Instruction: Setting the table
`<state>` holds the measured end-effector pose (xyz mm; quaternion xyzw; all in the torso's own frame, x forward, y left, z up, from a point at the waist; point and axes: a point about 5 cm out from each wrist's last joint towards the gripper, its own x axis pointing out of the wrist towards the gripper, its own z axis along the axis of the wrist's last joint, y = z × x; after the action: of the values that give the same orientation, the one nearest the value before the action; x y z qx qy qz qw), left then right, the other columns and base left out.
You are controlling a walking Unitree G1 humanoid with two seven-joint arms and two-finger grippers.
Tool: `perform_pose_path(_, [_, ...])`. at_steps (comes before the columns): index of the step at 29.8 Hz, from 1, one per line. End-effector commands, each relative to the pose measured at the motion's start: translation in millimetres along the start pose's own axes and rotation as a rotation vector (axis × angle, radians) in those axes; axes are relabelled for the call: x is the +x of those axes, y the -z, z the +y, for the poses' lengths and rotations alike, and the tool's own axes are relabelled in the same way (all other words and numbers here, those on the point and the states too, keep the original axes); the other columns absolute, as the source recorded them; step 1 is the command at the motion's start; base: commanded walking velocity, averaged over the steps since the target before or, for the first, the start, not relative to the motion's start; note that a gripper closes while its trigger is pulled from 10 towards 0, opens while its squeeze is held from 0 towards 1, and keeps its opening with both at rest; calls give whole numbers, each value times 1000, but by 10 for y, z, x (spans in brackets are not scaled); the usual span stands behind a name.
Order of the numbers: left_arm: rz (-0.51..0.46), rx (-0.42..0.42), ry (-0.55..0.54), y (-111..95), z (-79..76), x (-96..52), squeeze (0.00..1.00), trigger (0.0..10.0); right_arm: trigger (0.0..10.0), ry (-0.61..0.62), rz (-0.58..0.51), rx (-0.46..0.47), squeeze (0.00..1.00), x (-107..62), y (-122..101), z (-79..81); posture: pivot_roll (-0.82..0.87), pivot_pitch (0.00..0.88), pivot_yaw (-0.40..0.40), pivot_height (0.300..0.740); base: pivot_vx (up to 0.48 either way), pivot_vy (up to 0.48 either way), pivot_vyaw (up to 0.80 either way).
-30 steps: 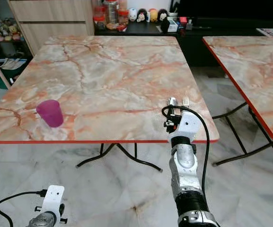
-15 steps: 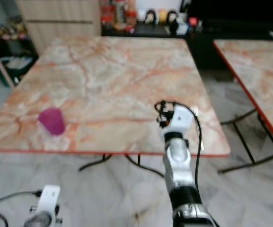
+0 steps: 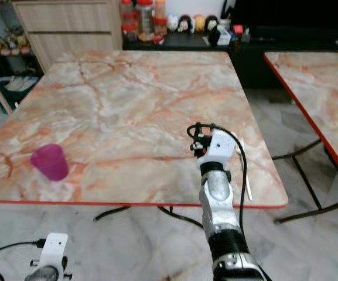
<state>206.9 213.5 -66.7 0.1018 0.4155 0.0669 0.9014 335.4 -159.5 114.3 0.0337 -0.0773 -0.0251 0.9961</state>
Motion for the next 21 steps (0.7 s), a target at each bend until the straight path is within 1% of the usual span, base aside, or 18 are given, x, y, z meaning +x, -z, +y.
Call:
perform_pose_path(1, [14,8,-24,17,88,3,0,10000,10000,-28,-42,3,0,26,-109,105,-8,143,-4,740,292,0,0])
perform_pose_path(2, [14,9,-24,16,88,3,0,10000,10000,-27,-42,3,0,18,-108,101,-8,143,-4,740,292,0,0])
perform_pose_path(6, [13,22,-25,14,87,3,0,10000,10000,-27,-23,-17,0,-50,-89,76,-16,151,-4,740,0,0,0])
perform_pose_path(11, [15,23,-25,18,83,3,0,10000,10000,-33,-18,-25,0,-87,-90,73,-16,151,-4,740,0,0,0])
perform_pose_path(13, [23,25,-21,45,77,-3,0,10000,10000,-11,-1,-40,0,-179,-113,24,-23,154,-7,740,0,0,0])
perform_pose_path(14, [27,26,-20,57,77,-5,0,10000,10000,12,22,-73,0,-232,-130,-19,-27,152,-4,740,0,0,0])
perform_pose_path(16, [27,27,-20,59,78,-5,0,10000,10000,22,32,-90,0,-241,-133,-36,-28,151,-5,740,0,0,0])
perform_pose_path(18, [31,32,-14,71,75,-8,0,10000,10000,52,90,-128,0,-292,-140,-114,-31,145,-2,740,0,0,0])
perform_pose_path(20, [31,33,-13,72,75,-8,0,10000,10000,57,103,-132,0,-304,-140,-129,-31,145,-2,740,0,0,0])
perform_pose_path(21, [31,36,-12,73,76,-8,0,10000,10000,66,117,-151,0,-309,-135,-143,-32,143,-2,740,0,0,0])
